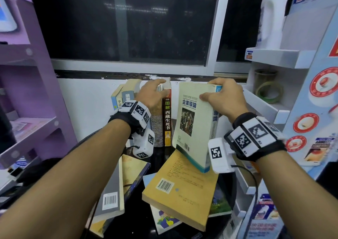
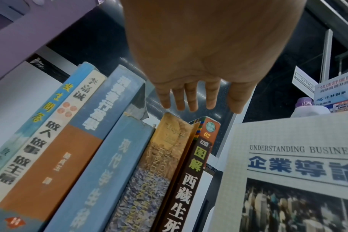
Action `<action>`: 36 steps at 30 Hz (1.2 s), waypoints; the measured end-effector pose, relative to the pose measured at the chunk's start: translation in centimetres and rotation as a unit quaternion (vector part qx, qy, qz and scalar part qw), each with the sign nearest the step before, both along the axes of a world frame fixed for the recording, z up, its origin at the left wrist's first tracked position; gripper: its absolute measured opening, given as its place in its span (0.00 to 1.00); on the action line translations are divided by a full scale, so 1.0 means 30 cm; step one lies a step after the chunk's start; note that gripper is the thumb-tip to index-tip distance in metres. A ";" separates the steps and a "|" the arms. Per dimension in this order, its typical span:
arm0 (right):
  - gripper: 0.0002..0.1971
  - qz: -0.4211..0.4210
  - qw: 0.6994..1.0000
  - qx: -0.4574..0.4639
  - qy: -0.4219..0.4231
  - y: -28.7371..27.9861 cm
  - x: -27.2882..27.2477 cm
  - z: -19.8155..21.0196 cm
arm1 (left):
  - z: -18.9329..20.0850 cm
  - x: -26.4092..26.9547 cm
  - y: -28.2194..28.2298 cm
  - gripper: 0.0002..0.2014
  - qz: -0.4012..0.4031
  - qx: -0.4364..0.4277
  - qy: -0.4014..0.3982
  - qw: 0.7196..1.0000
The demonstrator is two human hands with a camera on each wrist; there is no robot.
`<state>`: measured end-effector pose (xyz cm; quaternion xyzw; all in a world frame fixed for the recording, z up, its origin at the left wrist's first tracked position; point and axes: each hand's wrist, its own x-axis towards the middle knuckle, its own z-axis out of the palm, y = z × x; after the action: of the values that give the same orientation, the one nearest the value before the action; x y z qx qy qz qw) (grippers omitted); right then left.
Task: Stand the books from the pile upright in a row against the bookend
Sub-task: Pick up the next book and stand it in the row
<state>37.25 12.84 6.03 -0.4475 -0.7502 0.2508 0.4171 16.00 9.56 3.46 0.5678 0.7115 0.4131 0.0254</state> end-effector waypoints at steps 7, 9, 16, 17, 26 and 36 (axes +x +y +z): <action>0.16 -0.050 0.997 0.035 0.040 0.086 -0.129 -0.013 | 0.002 -0.038 0.065 0.24 -0.037 -0.014 0.027 0.999; 0.17 -0.053 0.996 0.046 0.045 0.107 -0.170 -0.024 | -0.017 -0.064 0.094 0.23 -0.055 -0.018 0.028 0.998; 0.22 -0.042 0.995 0.076 0.055 0.181 -0.279 -0.098 | -0.072 -0.129 0.121 0.12 -0.104 0.003 -0.088 0.991; 0.23 -0.043 0.995 0.076 0.057 0.190 -0.289 -0.110 | -0.081 -0.138 0.125 0.11 -0.111 0.011 -0.096 0.989; 0.24 -0.040 0.994 0.063 0.074 0.245 -0.345 -0.184 | -0.100 -0.176 0.140 0.14 -0.152 0.039 -0.114 0.981; 0.20 -0.016 0.996 0.077 0.045 0.280 -0.404 -0.252 | -0.120 -0.201 0.157 0.16 -0.163 0.050 -0.086 0.982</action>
<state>25.13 21.24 -1.52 -0.4144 -0.7406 0.2057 0.4873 9.97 14.26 -0.15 0.6391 0.5833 0.4856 0.1246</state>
